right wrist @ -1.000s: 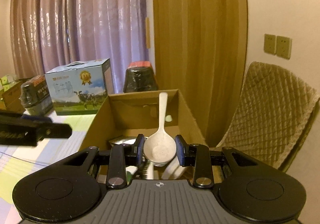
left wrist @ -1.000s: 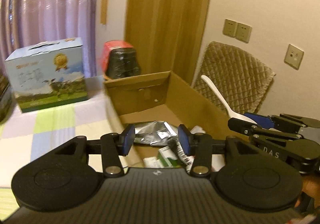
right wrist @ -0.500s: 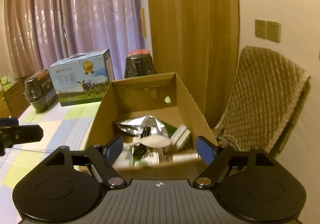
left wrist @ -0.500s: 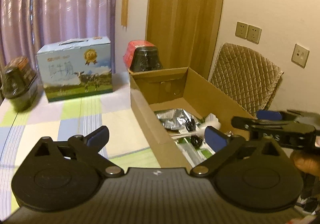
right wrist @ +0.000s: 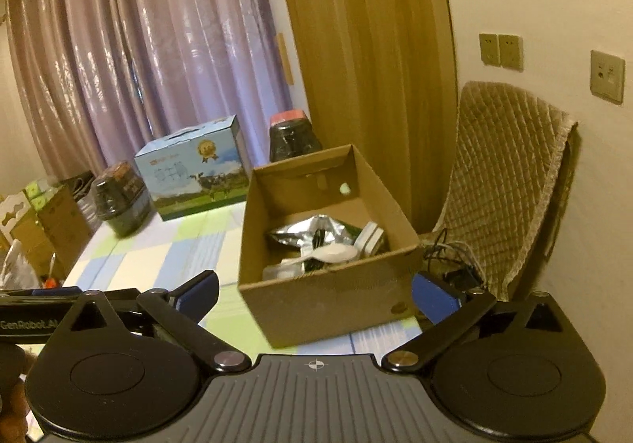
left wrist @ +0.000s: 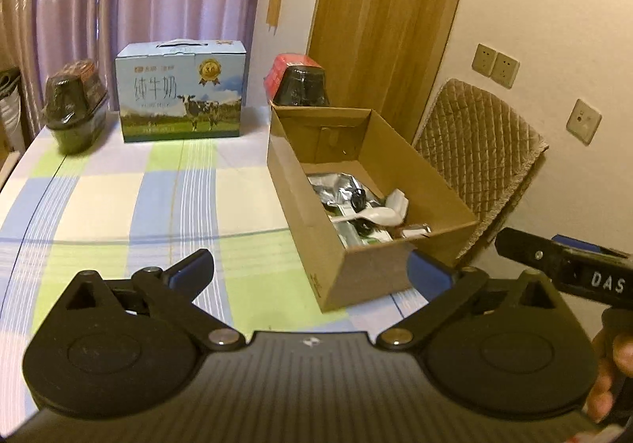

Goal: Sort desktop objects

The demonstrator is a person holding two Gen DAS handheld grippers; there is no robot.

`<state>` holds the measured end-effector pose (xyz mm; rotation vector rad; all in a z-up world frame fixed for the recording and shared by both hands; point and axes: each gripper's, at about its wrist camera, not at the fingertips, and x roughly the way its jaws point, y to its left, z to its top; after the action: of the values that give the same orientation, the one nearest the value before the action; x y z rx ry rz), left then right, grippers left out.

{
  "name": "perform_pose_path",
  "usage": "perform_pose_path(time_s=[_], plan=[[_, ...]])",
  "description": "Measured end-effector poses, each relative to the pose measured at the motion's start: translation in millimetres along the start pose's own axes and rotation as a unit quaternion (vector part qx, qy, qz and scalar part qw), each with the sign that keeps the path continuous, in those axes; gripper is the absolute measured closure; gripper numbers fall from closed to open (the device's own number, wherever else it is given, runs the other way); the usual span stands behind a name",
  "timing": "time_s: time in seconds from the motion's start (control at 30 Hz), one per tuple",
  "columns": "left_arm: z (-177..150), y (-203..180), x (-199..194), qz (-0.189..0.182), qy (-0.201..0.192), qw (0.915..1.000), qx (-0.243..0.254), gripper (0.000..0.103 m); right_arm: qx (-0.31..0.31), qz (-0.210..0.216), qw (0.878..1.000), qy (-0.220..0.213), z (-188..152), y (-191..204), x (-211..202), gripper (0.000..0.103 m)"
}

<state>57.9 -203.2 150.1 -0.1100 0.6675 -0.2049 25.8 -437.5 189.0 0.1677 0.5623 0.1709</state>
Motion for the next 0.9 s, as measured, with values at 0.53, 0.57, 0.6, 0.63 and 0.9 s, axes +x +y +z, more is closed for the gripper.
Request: perform_pose_path(time_s=[0.53,0.57,0.6,0.63,0.9], plan=[[-21,-29,-51,0.005,0.023,0.9997,-0.001,0.001,0.004,-0.021,1.0,0.016,-20,-6,-53,0.002],[-22,-31,-52,0.006,0.022,0.9997,-0.001,0.001,0.003,-0.02,1.0,0.015,-19,-6,-54,0.002],[-22,-32,-53,0.006,0.022,0.9997,-0.001,0.001,0.002,-0.018,1.0,0.014,-19,-5,-55,0.002],[-23,-34,-53,0.005,0.022,0.9997,-0.001,0.001,0.001,-0.016,1.0,0.013,-19,-4,-56,0.002],[-26,-38,-52,0.002,0.025,0.9997,-0.001,0.001,0.003,-0.009,1.0,0.008,-17,-1,-55,0.002]])
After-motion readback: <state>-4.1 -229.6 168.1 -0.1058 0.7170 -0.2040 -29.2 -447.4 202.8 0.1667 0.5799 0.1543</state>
